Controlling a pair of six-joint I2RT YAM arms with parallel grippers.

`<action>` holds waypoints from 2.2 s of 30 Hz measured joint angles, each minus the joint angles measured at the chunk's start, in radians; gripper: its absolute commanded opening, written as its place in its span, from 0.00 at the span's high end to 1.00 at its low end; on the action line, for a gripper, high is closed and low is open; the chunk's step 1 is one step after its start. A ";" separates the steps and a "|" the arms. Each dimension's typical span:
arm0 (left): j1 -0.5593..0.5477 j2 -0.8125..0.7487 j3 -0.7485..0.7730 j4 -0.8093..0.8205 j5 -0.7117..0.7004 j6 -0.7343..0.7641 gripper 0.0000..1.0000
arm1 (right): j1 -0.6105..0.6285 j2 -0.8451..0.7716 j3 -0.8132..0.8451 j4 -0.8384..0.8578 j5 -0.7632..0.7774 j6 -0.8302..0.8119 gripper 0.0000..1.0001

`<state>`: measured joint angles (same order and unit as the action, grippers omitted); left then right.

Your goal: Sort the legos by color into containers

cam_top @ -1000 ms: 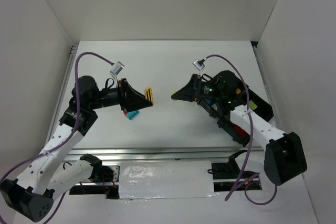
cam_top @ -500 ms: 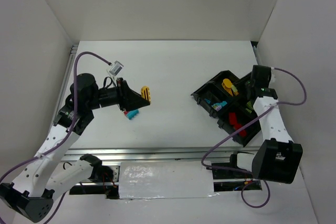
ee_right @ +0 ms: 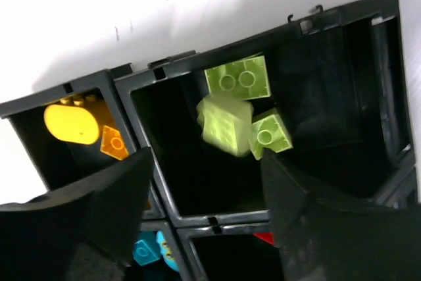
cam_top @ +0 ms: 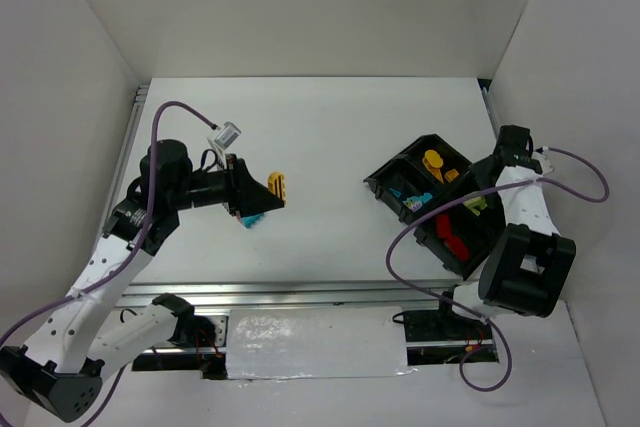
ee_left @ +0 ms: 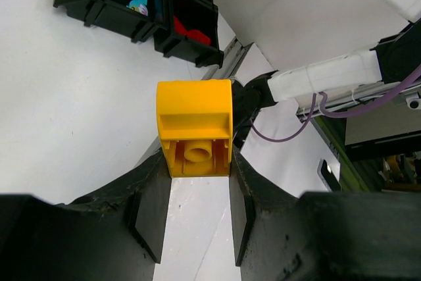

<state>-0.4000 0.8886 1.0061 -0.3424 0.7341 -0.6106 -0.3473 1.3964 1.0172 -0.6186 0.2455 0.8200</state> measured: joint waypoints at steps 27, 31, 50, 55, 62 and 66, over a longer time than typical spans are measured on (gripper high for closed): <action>-0.117 0.157 0.015 0.190 0.175 -0.031 1.00 | 0.848 -0.248 -0.066 0.847 -1.124 0.066 0.01; -0.137 0.157 0.015 0.229 0.187 -0.051 1.00 | 0.937 -0.234 -0.035 0.971 -1.158 0.093 0.17; -0.146 0.152 0.015 0.213 0.150 -0.050 0.60 | 0.980 -0.152 -0.071 1.127 -1.189 0.121 1.00; -0.147 0.153 0.016 0.166 0.061 -0.045 0.00 | 0.970 -0.152 -0.082 1.094 -1.158 0.097 1.00; -0.144 0.163 0.057 0.024 -0.134 -0.019 0.00 | 0.844 -0.125 -0.036 0.705 -0.821 -0.028 1.00; -0.144 0.181 0.116 -0.109 -0.321 0.002 0.00 | 0.687 -0.031 0.093 0.417 -0.498 -0.047 1.00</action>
<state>-0.5438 1.0695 1.1217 -0.4519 0.4129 -0.6086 0.3397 1.3659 1.1103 -0.2020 -0.2527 0.7734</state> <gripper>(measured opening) 0.994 0.438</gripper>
